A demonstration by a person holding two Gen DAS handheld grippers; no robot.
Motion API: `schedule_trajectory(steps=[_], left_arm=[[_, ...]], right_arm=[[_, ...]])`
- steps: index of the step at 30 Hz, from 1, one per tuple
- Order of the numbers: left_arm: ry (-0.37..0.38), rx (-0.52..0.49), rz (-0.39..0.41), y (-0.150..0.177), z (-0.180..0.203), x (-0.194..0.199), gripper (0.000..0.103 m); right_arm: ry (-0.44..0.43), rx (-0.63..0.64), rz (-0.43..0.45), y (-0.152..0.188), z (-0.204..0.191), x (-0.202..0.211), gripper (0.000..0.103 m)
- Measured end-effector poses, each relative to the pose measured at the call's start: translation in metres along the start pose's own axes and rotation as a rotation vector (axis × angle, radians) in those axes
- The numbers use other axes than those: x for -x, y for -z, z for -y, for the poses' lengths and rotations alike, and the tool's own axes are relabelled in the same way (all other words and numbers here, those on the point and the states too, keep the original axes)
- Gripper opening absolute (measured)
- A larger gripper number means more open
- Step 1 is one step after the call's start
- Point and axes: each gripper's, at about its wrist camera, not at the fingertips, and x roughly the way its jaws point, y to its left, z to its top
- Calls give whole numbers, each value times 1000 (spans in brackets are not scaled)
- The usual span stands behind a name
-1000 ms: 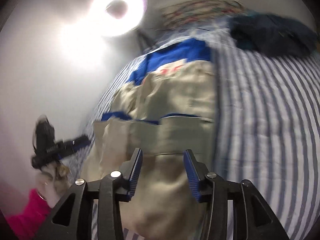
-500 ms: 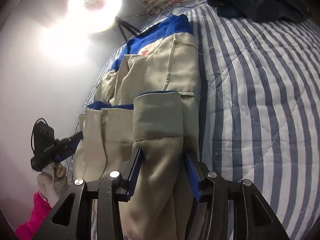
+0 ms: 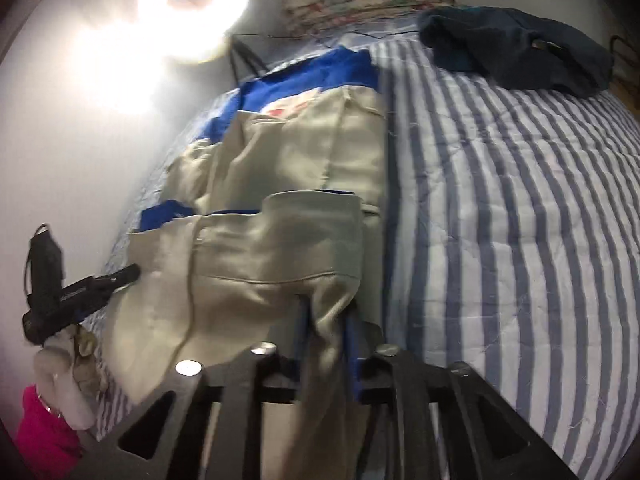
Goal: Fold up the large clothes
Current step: 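Open both tools and release the folded hem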
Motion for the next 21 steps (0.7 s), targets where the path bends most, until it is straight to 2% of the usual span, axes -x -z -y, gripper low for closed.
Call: schedule_trajectory(steps=[2, 4, 7, 10, 13, 14, 15, 16, 17, 21], left_arm=[[-24, -14, 55, -5, -1, 19, 40], [7, -30, 84, -4, 1, 36, 40], [43, -87, 48, 6, 9, 45, 40], [66, -120, -26, 23, 16, 36, 31], [37, -151, -45, 34, 19, 28, 31], [-17, -176, -46, 37, 17, 23, 35], [-59, -194, -58, 39, 13, 16, 39], [-79, -190, -65, 40, 5, 10, 52], [-82, -168, -61, 40, 0, 10, 57], [-67, -121, -26, 37, -4, 28, 57]], right_arm=[[31, 17, 38, -3, 0, 16, 27], [35, 36, 91, -3, -4, 35, 30], [-40, 85, 121, 4, -19, 47, 30], [-38, 162, 95, 13, -39, 40, 30], [-33, 205, 56, 23, -47, 28, 30], [-1, 217, 36, 24, -47, 21, 29], [63, 228, 0, 28, -46, 10, 23], [109, 230, -35, 30, -40, -2, 18], [113, 222, -42, 32, -36, -8, 18], [132, 231, -42, 29, -40, -2, 18]])
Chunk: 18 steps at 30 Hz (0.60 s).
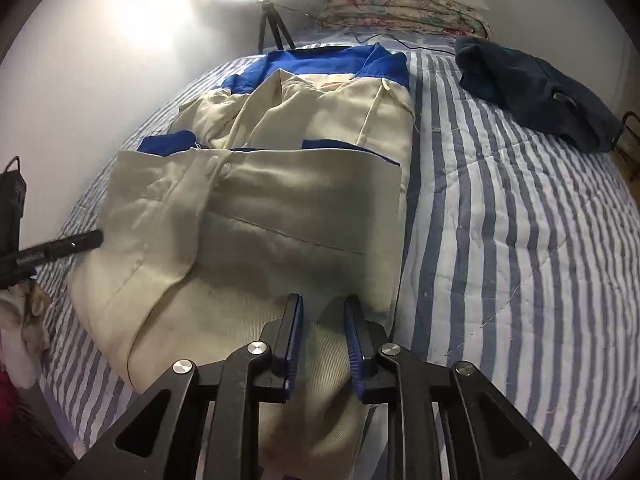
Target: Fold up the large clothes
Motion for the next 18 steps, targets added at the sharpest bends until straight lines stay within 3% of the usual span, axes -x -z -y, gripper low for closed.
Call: schedule_trajectory(steps=[4, 7, 10, 13, 16, 18], left_arm=[[69, 56, 42, -5, -11, 25, 57], [136, 121, 14, -5, -26, 29, 53], [187, 153, -40, 5, -29, 19, 32], [227, 168, -85, 17, -27, 4, 20], [269, 225, -93, 20, -33, -1, 6], [292, 263, -94, 21, -39, 1, 4]], right_arm=[[-56, -49, 48, -7, -2, 19, 23], [-143, 9, 102, -15, -30, 35, 23], [-243, 117, 129, -33, -67, 37, 27], [-308, 177, 124, -57, -99, 24, 31], [-413, 159, 76, -78, -126, 0, 31], [-480, 152, 45, -90, -145, -19, 30]])
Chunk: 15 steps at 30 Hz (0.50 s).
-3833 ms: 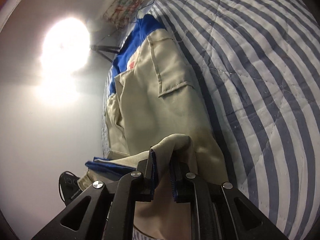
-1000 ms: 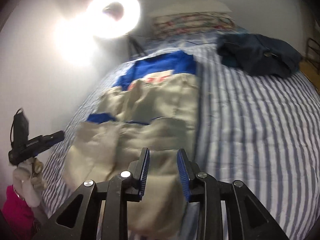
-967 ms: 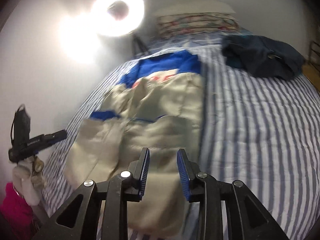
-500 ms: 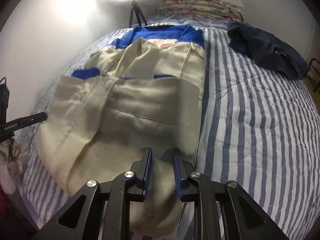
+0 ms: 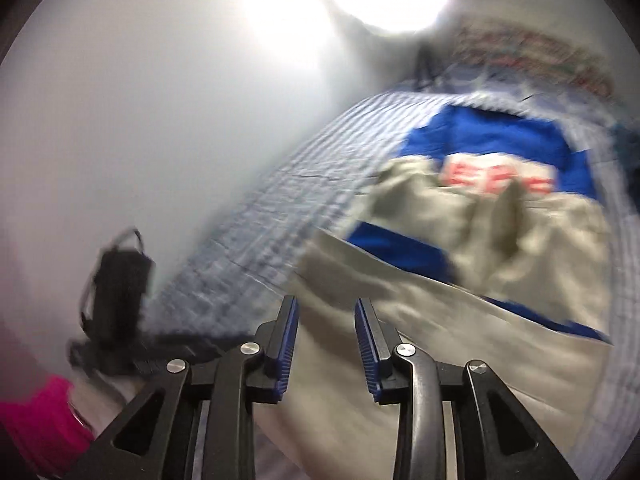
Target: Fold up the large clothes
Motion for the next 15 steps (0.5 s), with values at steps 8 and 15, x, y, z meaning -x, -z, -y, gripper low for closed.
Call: schedule_trajectory(steps=[8, 15], left_arm=[[-98, -61, 1, 10, 2, -5, 3], [-177, -102, 68, 3, 19, 12, 5]], right_arm=[[172, -78, -55, -9, 35, -81, 13], [127, -125, 5, -5, 37, -38, 26]])
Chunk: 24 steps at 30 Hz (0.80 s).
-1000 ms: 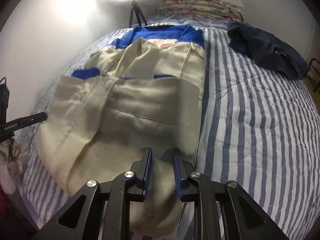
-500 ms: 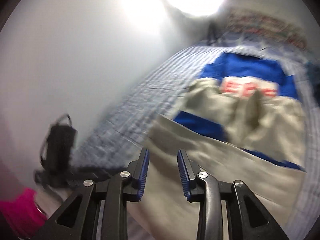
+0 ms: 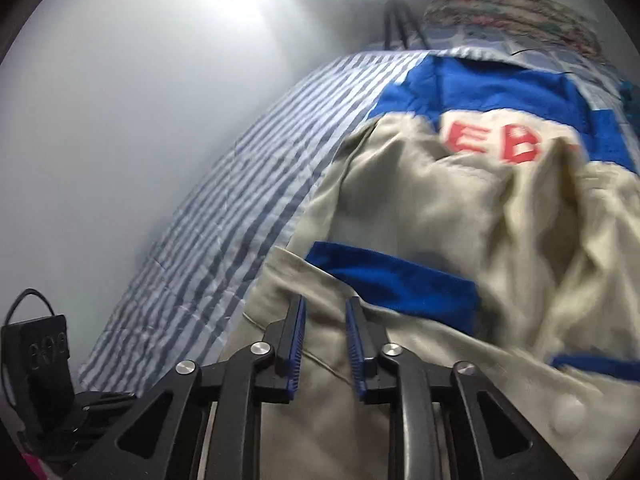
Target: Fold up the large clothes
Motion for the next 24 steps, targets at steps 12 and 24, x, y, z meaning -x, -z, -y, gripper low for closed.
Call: schedule_trajectory(steps=[12, 24], left_arm=[[105, -125, 201, 2, 69, 97, 16], [138, -217, 265, 18, 130, 174, 39]], right_arm=[[217, -80, 245, 98, 41, 251, 33], [317, -88, 377, 131, 28, 369, 48]])
